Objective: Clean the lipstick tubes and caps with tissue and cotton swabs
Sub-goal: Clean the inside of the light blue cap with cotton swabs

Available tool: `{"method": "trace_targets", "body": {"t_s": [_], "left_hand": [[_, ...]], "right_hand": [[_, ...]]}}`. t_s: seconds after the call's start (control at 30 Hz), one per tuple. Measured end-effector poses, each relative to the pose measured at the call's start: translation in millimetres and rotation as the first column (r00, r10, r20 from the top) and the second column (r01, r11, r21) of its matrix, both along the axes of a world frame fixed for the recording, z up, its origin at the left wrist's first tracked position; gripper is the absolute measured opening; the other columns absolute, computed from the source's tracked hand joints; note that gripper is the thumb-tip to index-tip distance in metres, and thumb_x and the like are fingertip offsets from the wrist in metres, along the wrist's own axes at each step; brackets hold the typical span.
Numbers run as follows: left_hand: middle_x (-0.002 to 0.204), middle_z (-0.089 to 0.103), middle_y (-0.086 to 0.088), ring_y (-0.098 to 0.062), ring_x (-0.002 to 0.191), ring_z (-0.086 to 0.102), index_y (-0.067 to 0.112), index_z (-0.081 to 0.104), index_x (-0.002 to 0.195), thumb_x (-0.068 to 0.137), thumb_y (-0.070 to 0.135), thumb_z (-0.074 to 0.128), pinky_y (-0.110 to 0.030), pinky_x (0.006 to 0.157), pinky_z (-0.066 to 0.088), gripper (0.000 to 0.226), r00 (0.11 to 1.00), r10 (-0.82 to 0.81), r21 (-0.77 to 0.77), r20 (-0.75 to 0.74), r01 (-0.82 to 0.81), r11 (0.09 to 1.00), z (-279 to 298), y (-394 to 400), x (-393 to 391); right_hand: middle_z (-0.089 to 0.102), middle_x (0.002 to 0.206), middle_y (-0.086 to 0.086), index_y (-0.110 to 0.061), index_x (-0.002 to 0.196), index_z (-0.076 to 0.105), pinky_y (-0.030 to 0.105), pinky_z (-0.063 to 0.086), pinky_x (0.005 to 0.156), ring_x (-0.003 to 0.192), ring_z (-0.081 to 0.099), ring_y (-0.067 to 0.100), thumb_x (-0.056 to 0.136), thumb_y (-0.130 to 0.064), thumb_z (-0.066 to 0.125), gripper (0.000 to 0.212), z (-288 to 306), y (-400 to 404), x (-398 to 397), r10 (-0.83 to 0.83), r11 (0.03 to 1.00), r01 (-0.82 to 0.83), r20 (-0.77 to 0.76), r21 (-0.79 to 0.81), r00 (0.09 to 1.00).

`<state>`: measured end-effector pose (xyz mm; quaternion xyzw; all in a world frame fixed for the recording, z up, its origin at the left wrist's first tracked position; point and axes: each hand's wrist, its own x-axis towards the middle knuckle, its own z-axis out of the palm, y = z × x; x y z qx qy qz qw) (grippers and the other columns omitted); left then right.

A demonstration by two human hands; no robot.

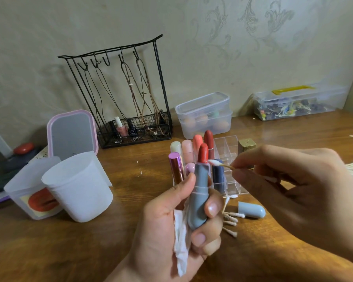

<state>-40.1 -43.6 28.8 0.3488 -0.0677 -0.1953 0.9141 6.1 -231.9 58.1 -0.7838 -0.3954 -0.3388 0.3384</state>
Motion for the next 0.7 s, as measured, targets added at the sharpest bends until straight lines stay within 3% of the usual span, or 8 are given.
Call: {"method": "trace_targets", "body": {"t_s": [0.13, 0.3, 0.7], "left_hand": [[0.072, 0.055, -0.01, -0.015, 0.047, 0.048, 0.008, 0.047, 0.092, 0.084, 0.029, 0.069, -0.025, 0.046, 0.033, 0.031, 1.0, -0.006, 0.016, 0.016, 0.006, 1.0, 1.1, -1.7, 0.5], [0.073, 0.056, -0.008, -0.014, 0.047, 0.048, 0.012, 0.063, 0.092, 0.086, 0.03, 0.066, -0.023, 0.045, 0.037, 0.019, 0.999, -0.006, 0.009, 0.035, 0.006, 1.0, 1.4, -2.6, 0.2], [0.071, 0.057, -0.007, -0.014, 0.046, 0.048, 0.011, 0.066, 0.085, 0.085, 0.034, 0.066, -0.024, 0.046, 0.037, 0.023, 0.999, -0.009, 0.021, 0.041, 0.008, 1.0, 0.8, -2.3, 0.2]], "right_hand": [[0.047, 0.052, -0.006, -0.026, 0.087, 0.069, 0.029, 0.037, 0.044, 0.045, 0.044, 0.015, 0.089, -0.037, 0.062, 0.013, -5.2, -1.2, 5.6, -0.001, 1.0, 0.001, 0.0, 0.004, 1.0], [0.053, 0.056, -0.005, -0.026, 0.086, 0.07, 0.031, 0.039, 0.044, 0.046, 0.047, 0.017, 0.089, -0.034, 0.063, 0.011, -5.3, -3.5, 3.7, 0.092, 0.996, -0.091, -0.053, 0.008, 0.994], [0.057, 0.06, -0.01, -0.028, 0.084, 0.071, 0.028, 0.04, 0.043, 0.045, 0.047, 0.011, 0.089, -0.034, 0.064, 0.01, -2.8, -5.2, 3.9, 0.177, 0.982, -0.182, -0.111, -0.039, 0.978]]}}
